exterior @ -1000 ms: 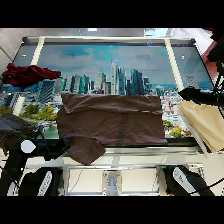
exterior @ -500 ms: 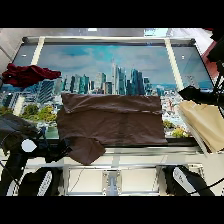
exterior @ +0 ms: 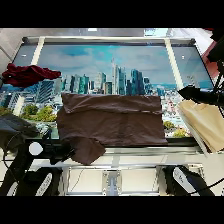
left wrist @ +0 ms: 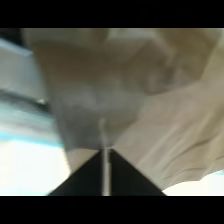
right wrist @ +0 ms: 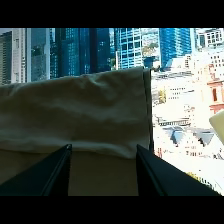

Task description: Fold the shirts.

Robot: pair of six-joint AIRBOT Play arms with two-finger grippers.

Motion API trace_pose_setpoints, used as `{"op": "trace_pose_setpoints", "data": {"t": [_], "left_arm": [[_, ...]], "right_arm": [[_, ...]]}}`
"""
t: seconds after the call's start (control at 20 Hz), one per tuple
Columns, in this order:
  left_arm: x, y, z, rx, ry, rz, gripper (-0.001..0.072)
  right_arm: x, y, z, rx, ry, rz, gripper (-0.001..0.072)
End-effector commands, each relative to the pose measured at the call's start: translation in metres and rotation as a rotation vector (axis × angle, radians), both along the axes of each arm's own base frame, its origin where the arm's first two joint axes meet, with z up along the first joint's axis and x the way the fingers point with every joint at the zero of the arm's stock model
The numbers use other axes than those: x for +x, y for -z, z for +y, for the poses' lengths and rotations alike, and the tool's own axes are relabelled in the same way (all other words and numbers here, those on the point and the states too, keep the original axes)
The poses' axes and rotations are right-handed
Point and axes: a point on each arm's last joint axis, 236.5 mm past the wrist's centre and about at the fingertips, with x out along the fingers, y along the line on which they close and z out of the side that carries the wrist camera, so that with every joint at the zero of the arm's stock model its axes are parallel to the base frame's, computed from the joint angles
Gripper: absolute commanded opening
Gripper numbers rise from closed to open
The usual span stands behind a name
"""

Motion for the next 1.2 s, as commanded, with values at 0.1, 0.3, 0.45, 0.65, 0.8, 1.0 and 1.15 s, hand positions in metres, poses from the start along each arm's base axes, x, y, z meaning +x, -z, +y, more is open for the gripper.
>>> {"op": "trace_pose_setpoints", "data": {"t": [0.1,0.3,0.45,0.65,0.8,1.0,1.15], "left_arm": [[0.036,-0.020,-0.003,0.001,-0.020,-0.135,0.0013],[0.018,-0.029,0.007,0.060,0.069,-0.063,0.0353],[-0.001,-0.022,0.023,0.125,-0.001,0.055,0.0708],[0.011,-0.010,0.025,0.122,-0.124,0.029,0.0699],[0.010,-0.001,0.011,0.047,-0.173,0.033,0.0587],[0.016,0.001,0.000,-0.010,-0.215,0.018,0.0458],[0.020,0.000,0.000,-0.013,-0.223,0.001,0.0012]], "right_arm": [[0.000,-0.002,0.002,0.006,-0.009,-0.004,0.0484],[-0.001,-0.001,0.002,0.002,-0.014,-0.004,0.0484],[-0.001,-0.001,0.003,-0.001,-0.017,-0.005,0.0484],[-0.001,-0.001,0.003,0.000,-0.018,-0.004,0.0484],[-0.001,-0.001,0.003,0.002,-0.018,-0.005,0.0484],[-0.001,-0.002,0.006,0.013,-0.023,-0.003,0.0483],[-0.002,-0.002,0.008,0.021,-0.026,-0.002,0.0484]]}}
